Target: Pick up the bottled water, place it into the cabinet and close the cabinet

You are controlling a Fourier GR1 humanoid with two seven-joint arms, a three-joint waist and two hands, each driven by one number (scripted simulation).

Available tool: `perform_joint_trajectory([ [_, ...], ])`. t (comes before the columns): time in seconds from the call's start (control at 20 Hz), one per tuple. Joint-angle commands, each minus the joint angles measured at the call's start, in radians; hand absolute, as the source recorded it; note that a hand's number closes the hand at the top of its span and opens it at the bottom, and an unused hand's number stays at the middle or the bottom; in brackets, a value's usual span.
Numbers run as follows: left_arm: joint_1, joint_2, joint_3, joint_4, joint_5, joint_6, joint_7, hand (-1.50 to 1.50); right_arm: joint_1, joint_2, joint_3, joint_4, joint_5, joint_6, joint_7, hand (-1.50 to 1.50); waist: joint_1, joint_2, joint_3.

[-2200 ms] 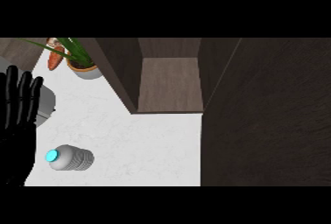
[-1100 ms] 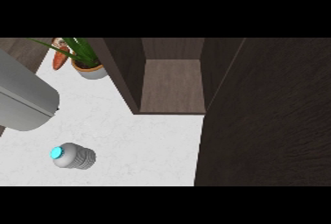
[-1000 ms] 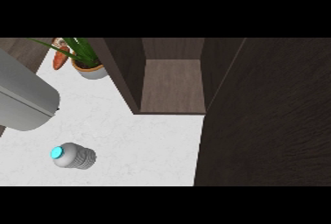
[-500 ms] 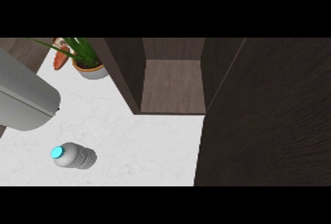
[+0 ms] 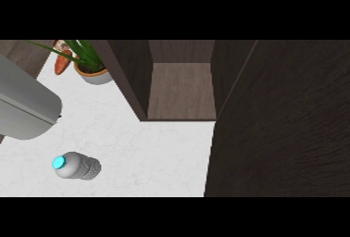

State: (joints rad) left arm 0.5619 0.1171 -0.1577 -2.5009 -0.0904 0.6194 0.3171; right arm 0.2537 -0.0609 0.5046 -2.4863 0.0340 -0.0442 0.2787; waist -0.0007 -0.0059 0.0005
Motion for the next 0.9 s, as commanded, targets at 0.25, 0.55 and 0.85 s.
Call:
perform_joint_trajectory([
  [0.25, -0.015, 0.017, 0.048, 0.000, -0.011, -0.007, -0.052, -1.50, -0.024, -0.031, 0.088, -0.115, 0.162, -0.070, 0.089, -1.50, -0.002, 0.001, -0.002],
  [0.55, 0.012, 0.007, 0.055, 0.026, 0.023, -0.035, -0.091, -1.50, -0.028, -0.048, 0.116, -0.062, 0.176, -0.092, 0.034, -1.50, 0.000, 0.001, -0.001],
  [0.85, -0.070, -0.032, 0.163, 0.248, 0.129, -0.060, -0.220, -1.50, -0.082, -0.042, 0.152, -0.056, 0.205, -0.150, 0.069, -1.50, -0.002, 0.001, -0.003],
])
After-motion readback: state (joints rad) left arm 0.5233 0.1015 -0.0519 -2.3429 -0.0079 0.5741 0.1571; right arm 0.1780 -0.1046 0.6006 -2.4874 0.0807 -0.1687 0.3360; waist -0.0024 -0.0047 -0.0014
